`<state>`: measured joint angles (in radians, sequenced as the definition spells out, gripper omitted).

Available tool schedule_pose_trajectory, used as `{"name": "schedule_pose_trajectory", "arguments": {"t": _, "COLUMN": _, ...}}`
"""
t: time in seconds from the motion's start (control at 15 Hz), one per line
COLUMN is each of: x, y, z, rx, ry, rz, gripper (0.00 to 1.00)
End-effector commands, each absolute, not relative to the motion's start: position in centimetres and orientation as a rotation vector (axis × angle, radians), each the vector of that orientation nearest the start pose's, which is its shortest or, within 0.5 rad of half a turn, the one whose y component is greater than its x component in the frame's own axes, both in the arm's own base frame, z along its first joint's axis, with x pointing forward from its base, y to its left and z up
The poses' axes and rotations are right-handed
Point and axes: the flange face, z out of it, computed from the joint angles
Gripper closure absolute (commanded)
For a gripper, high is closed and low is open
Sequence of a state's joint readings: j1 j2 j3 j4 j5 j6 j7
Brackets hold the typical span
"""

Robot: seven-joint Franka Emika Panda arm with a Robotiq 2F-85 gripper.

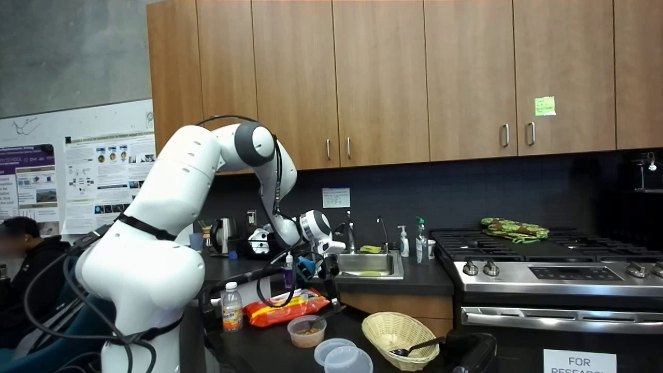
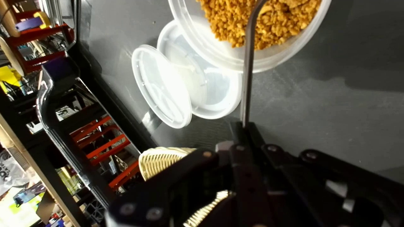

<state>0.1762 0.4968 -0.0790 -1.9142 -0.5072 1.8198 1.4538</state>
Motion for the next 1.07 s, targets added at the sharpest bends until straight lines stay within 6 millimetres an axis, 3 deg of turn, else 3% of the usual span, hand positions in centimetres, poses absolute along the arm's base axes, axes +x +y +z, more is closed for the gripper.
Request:
{"name": "schedule_pose_trajectory", "arguments": {"t": 0.0, "x": 55.6, "y": 1.6, "z": 23.8, "rx": 2.045, "ry": -1.274, "rz": 0.013, "gripper": 0.99}}
{"name": "schedule_pose_trajectory", "arguments": {"t": 0.2, "x": 55.9, "y": 0.8, "z": 24.7, "rx": 1.997, "ry": -1.284, "rz": 0.164, "gripper": 0.99}}
{"name": "schedule_pose_trajectory", "arguments": {"t": 0.53, "x": 55.9, "y": 0.1, "z": 23.9, "rx": 1.891, "ry": -1.242, "rz": 0.405, "gripper": 0.99}}
{"name": "schedule_pose_trajectory", "arguments": {"t": 1.0, "x": 54.1, "y": 3.4, "z": 22.7, "rx": 1.915, "ry": -1.254, "rz": 0.43, "gripper": 0.99}}
